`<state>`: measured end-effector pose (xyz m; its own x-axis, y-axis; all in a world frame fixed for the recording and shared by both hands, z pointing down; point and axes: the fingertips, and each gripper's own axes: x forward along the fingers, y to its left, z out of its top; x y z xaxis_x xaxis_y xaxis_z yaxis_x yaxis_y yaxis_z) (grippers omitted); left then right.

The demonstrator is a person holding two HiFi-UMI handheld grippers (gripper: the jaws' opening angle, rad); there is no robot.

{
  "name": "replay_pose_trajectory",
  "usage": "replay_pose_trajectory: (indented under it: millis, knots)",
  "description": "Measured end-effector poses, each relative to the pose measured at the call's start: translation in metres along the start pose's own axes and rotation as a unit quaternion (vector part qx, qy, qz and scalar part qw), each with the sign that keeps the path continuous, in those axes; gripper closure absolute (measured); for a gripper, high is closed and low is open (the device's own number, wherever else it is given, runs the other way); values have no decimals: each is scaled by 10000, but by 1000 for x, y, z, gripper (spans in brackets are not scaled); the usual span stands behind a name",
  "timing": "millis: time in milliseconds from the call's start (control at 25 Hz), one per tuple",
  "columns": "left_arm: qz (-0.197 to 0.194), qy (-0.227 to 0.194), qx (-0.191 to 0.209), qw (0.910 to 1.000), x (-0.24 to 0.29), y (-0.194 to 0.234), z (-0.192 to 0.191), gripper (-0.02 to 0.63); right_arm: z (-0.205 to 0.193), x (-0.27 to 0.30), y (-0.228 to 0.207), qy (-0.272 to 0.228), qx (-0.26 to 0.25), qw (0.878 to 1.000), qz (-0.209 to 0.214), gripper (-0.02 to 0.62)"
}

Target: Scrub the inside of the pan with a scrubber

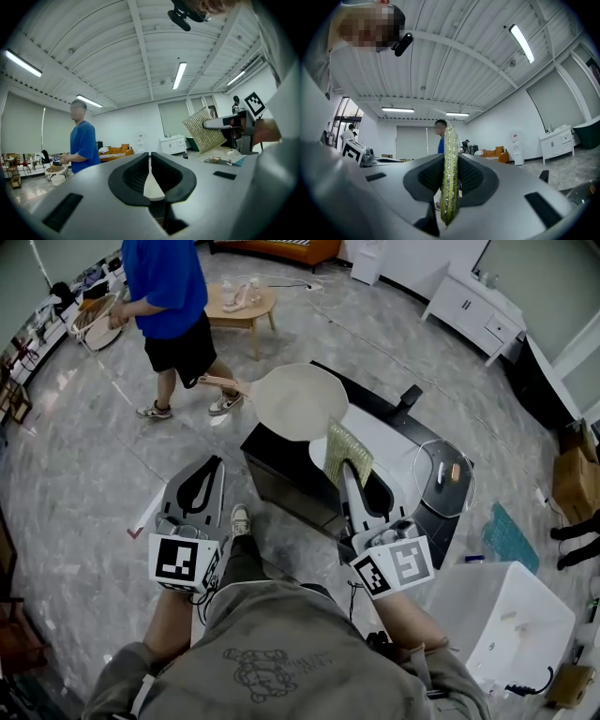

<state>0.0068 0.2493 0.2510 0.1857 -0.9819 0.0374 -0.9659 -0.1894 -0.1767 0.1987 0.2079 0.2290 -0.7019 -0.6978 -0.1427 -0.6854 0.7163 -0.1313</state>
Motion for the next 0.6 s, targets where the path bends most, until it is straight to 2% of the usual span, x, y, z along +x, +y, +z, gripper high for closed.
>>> replay_pose_trajectory:
  millis: [600]
  knots:
    - [-377, 261, 0, 9989, 104, 106, -29, 577, -36, 132, -30, 399, -37, 9982, -445, 525]
